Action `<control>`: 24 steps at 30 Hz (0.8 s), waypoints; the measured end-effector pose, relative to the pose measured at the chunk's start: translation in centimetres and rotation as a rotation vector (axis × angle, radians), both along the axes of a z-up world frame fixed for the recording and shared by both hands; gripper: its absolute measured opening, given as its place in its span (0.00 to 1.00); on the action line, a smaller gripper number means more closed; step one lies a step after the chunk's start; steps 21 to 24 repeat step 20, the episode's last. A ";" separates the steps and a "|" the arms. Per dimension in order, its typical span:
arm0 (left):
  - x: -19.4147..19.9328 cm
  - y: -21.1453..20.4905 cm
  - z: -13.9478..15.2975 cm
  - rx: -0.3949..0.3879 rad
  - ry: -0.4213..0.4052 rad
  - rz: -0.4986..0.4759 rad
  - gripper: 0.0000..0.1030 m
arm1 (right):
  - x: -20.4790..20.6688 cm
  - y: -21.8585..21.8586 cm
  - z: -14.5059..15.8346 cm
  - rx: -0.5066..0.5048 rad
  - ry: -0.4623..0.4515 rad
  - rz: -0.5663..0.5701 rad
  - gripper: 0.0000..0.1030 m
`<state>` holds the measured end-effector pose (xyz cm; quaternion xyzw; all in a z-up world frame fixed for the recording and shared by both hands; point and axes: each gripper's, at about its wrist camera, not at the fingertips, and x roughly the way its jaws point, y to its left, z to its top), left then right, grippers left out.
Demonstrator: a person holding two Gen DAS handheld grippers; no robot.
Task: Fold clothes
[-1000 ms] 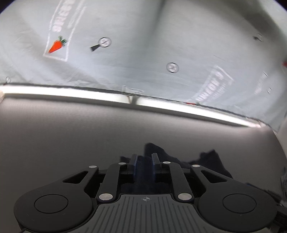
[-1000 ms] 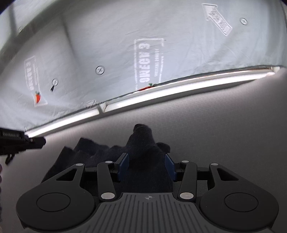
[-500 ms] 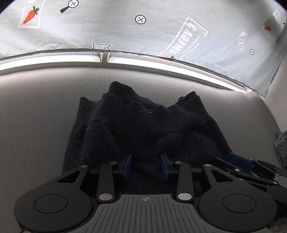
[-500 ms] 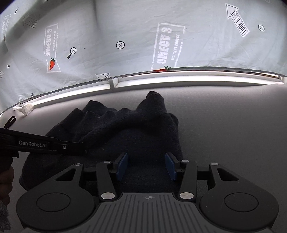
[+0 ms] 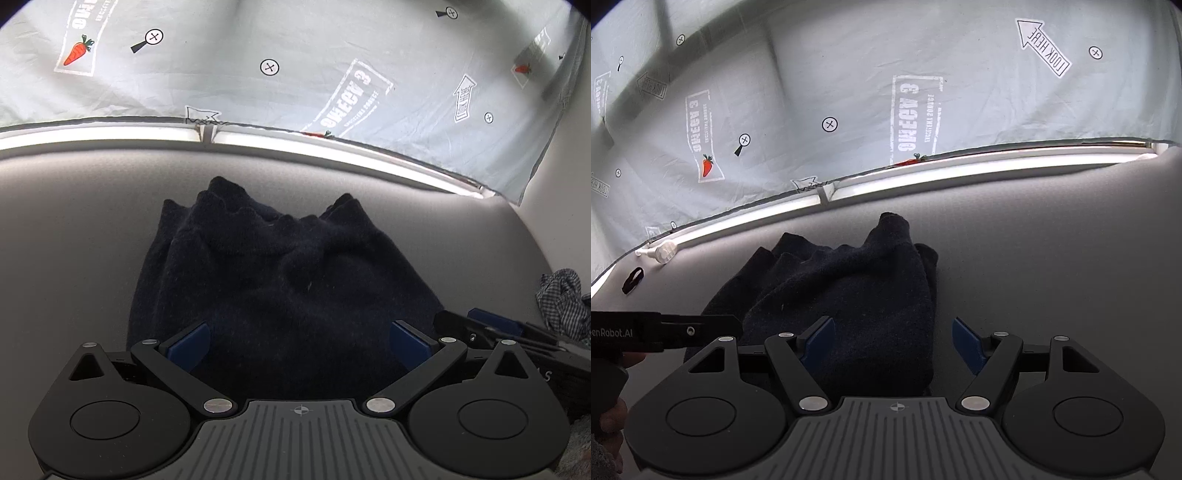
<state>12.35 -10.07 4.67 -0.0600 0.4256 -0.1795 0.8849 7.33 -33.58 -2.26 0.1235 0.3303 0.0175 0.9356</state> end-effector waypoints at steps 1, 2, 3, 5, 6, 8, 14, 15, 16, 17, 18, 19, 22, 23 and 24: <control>-0.2 0.1 -0.2 0.006 0.010 0.007 1.00 | -0.1 0.0 0.0 0.004 0.002 -0.001 0.72; -0.3 0.2 -0.3 0.009 0.019 0.013 1.00 | -0.2 0.1 -0.1 0.010 0.004 0.000 0.72; -0.4 0.3 -0.4 0.006 0.027 0.019 1.00 | -0.4 0.1 -0.1 0.012 0.006 0.000 0.72; -0.6 0.7 -0.5 -0.007 0.037 0.028 1.00 | -0.8 0.4 0.0 0.007 0.008 0.005 0.72; -0.7 1.0 -0.5 -0.006 0.039 0.035 1.00 | -1.0 0.5 -0.1 0.004 0.013 0.009 0.72; -1.0 1.2 -0.4 0.010 0.035 0.042 1.00 | -1.4 0.8 -0.3 0.005 0.025 0.012 0.72; -1.5 1.2 -0.2 0.036 0.029 0.039 1.00 | -2.4 1.6 -0.5 -0.006 0.044 0.022 0.72; -1.6 1.2 -0.2 0.038 0.029 0.038 1.00 | -2.5 1.6 -0.5 -0.003 0.045 0.022 0.72; -1.7 1.2 -0.2 0.040 0.030 0.037 1.00 | -2.7 1.6 -0.5 -0.001 0.047 0.021 0.72; -1.8 1.3 -0.2 0.042 0.031 0.038 1.00 | -2.8 1.7 -0.5 -0.001 0.051 0.022 0.72; -1.9 1.3 -0.2 0.043 0.032 0.039 1.00 | -2.9 1.7 -0.5 -0.003 0.052 0.023 0.72; -2.0 1.4 -0.2 0.044 0.033 0.042 1.00 | -2.9 1.7 -0.5 -0.004 0.052 0.023 0.72; -2.1 1.4 -0.2 0.044 0.033 0.043 1.00 | -3.1 1.7 -0.5 -0.004 0.053 0.023 0.72; -2.1 1.4 -0.2 0.044 0.033 0.043 1.00 | -3.1 1.7 -0.5 -0.004 0.053 0.023 0.72; -2.1 1.4 -0.2 0.044 0.033 0.043 1.00 | -3.1 1.7 -0.5 -0.004 0.053 0.023 0.72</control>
